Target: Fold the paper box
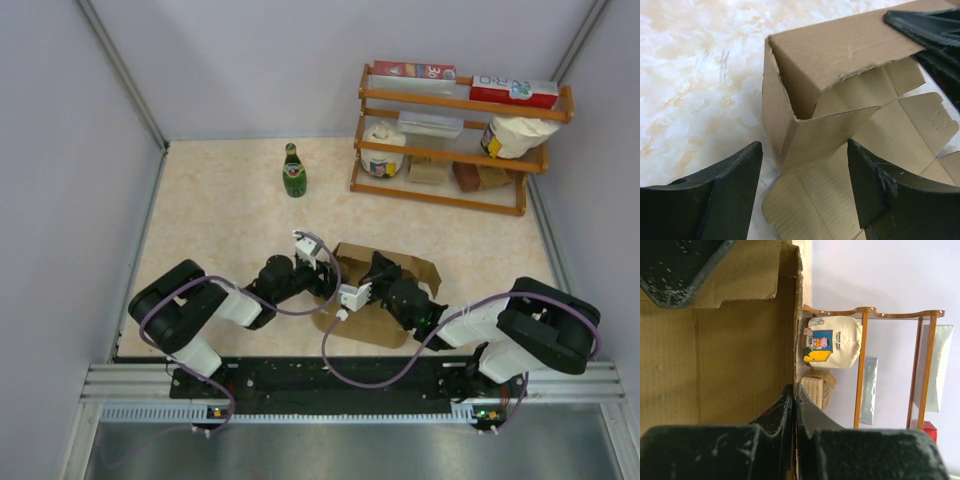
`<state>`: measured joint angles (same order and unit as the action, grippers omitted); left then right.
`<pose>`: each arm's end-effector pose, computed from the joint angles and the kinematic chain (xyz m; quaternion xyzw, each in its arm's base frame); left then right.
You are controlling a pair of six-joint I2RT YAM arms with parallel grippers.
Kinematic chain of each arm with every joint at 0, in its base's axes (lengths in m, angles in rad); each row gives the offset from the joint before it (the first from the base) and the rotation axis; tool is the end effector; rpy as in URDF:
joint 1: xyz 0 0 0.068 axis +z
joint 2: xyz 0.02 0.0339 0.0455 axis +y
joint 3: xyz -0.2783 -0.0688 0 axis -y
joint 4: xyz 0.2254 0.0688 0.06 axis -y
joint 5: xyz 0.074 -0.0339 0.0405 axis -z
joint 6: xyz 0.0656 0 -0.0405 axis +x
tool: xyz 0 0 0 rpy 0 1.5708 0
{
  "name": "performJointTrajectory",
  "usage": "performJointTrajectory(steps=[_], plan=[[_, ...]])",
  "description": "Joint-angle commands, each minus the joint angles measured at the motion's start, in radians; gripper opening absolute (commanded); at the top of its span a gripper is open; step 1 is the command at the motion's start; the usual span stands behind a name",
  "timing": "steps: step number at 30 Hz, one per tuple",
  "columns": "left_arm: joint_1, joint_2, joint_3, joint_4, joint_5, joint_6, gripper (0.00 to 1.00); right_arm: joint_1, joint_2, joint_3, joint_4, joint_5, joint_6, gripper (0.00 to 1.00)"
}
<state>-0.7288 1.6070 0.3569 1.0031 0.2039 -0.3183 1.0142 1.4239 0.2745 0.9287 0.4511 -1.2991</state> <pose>0.2091 -0.2044 0.1628 0.2212 0.7555 -0.3752 0.4894 0.1595 0.2023 0.1785 -0.6403 0.4341 -0.2593 0.5781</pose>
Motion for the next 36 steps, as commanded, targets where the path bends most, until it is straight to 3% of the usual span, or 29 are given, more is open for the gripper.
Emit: performJointTrajectory(steps=[1,7,15,21,29,36], plan=[[-0.014,0.028,0.007,0.068,-0.041,0.033,0.73,0.015,-0.043,0.011,0.018,0.000,0.029,0.01],[-0.015,0.045,0.031,0.083,-0.040,0.027,0.72,0.017,-0.052,0.003,0.002,-0.006,0.044,0.01],[-0.015,0.057,0.070,0.092,-0.003,0.027,0.57,0.017,-0.054,0.002,-0.008,-0.012,0.060,0.01],[-0.015,0.070,0.091,0.075,-0.035,0.053,0.53,0.015,-0.057,0.003,-0.014,-0.020,0.070,0.01],[-0.015,0.091,0.125,0.040,-0.072,0.081,0.67,0.017,-0.077,0.003,-0.047,-0.034,0.089,0.01],[-0.015,0.108,0.154,0.008,-0.093,0.122,0.68,0.015,-0.089,0.002,-0.054,-0.037,0.093,0.01]])
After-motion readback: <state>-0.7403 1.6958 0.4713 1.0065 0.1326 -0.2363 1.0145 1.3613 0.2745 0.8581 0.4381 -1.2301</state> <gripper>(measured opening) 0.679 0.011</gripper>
